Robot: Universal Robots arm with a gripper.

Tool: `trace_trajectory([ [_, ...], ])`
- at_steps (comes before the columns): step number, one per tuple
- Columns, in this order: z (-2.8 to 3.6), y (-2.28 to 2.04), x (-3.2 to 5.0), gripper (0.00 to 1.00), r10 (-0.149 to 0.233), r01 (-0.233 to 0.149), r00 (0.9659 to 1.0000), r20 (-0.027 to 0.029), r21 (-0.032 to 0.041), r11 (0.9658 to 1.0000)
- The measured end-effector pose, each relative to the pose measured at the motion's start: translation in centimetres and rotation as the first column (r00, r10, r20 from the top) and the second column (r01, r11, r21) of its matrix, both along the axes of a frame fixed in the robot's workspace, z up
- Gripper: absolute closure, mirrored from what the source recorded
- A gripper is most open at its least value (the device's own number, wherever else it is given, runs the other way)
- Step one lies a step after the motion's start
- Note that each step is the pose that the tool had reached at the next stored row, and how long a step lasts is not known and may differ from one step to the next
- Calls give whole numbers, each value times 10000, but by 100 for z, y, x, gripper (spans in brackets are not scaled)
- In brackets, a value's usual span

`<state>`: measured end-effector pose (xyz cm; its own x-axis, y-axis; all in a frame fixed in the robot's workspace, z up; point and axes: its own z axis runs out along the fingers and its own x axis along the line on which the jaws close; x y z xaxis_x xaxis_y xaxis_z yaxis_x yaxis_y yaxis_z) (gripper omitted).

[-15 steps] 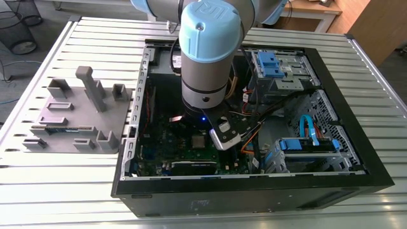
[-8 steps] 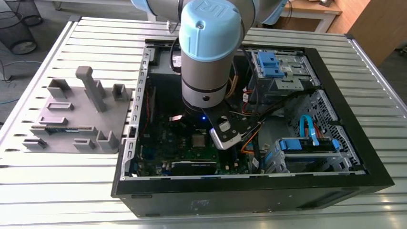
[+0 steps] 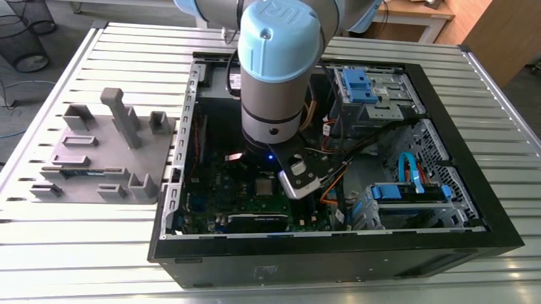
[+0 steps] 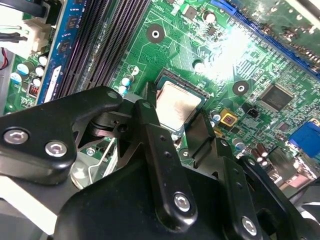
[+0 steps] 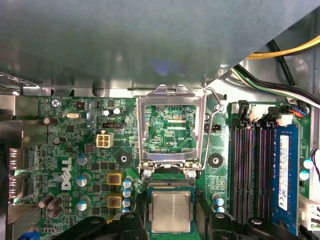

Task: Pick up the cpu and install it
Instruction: 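Place the cpu into insertion slot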

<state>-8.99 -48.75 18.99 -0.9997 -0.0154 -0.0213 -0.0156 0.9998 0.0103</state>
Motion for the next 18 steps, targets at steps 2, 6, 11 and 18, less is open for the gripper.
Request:
trace_trajectory([
  [2,-3,0,-2,53,-4,4,10000,0,-2,10000],
  [6,-10,0,-9,53,-2,2,10000,0,0,10000],
  [11,-12,0,-11,53,-3,3,10000,1,1,10000],
  [18,-14,0,-10,53,-3,3,10000,1,1,10000],
])
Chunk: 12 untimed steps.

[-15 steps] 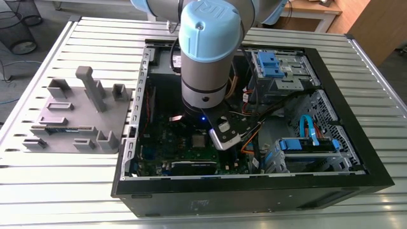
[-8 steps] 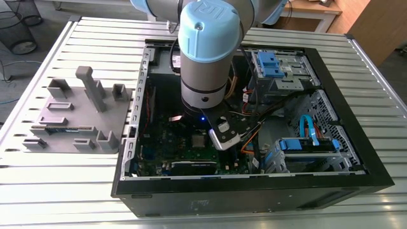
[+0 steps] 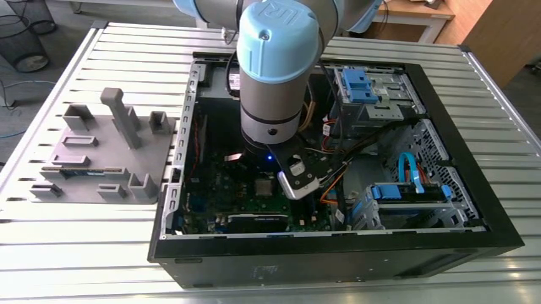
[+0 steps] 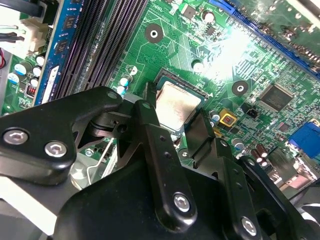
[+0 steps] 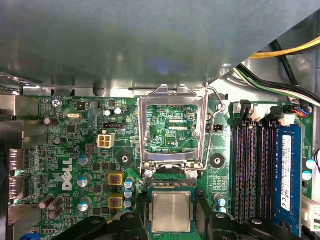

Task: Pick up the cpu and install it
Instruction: 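Place the cpu into insertion slot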

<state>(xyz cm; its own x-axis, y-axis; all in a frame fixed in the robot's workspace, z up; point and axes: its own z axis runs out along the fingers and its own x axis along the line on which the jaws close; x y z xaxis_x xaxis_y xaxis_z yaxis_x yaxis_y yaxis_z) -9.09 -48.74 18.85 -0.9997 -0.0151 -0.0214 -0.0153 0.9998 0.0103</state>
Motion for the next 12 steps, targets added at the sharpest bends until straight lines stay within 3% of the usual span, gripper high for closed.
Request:
trace_trajectory([
  [4,-2,0,0,53,0,0,10000,2,3,10000],
  [6,-4,1,0,46,-1,1,10000,3,7,10000],
  [8,-3,1,0,46,0,0,10000,2,4,10000],
  [9,-2,0,0,40,0,0,10000,1,2,10000],
  [12,-1,0,0,40,0,0,10000,0,-1,10000],
])
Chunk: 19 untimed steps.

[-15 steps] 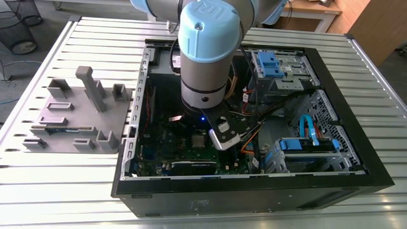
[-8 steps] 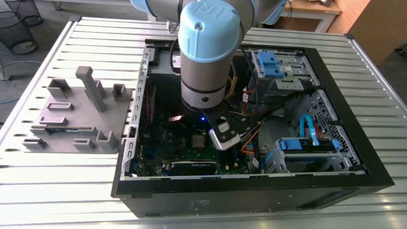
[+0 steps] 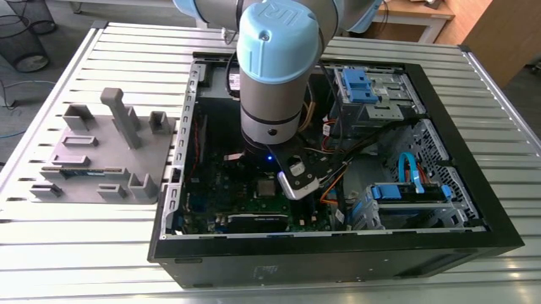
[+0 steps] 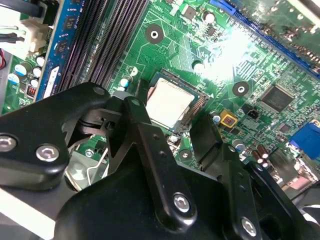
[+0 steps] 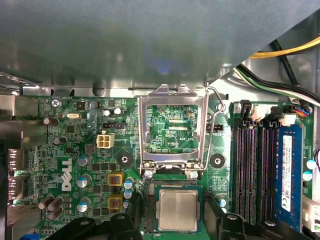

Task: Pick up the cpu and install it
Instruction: 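Place the cpu into insertion slot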

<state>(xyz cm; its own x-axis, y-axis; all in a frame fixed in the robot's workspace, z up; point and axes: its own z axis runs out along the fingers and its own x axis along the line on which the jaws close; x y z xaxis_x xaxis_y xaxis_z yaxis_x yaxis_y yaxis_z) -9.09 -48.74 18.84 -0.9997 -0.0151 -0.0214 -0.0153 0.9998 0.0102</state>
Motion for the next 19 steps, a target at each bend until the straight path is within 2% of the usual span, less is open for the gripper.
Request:
trace_trajectory([
  [11,-2,0,0,41,0,0,10000,0,1,10000],
  [12,-2,0,0,48,0,0,10000,0,1,10000],
  [19,-3,0,0,50,0,0,10000,0,0,10000],
])
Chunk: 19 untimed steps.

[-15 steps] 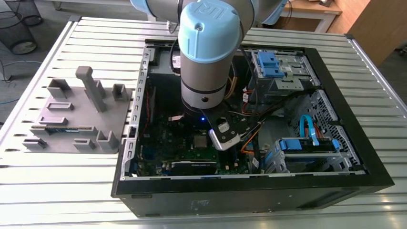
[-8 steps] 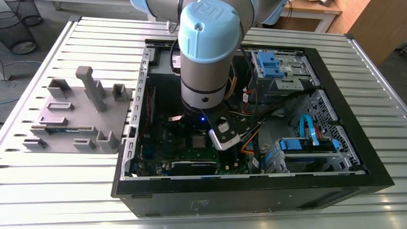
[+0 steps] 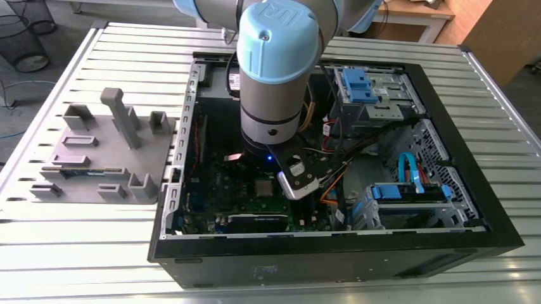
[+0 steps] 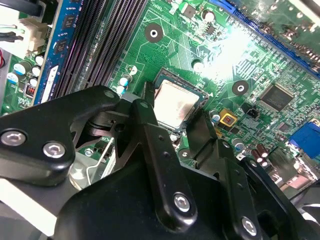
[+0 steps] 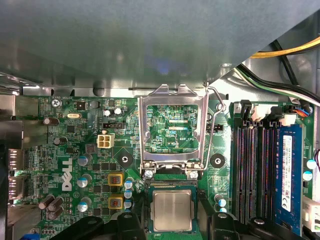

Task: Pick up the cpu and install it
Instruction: 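Place the cpu into insertion slot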

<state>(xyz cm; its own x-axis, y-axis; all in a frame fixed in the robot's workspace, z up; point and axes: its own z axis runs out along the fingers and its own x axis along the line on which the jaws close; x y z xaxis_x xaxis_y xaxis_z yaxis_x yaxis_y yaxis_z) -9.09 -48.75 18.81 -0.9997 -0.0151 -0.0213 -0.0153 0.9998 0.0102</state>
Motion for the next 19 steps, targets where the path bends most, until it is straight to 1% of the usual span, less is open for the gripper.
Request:
trace_trajectory([
  [5,0,0,0,50,0,0,10000,1,1,10000],
  [9,23,1,1,50,0,0,10000,2,3,10000],
  [17,25,-3,0,50,-1,1,10000,1,1,10000],
  [19,35,-3,-1,50,-1,1,10000,0,-1,10000],
])
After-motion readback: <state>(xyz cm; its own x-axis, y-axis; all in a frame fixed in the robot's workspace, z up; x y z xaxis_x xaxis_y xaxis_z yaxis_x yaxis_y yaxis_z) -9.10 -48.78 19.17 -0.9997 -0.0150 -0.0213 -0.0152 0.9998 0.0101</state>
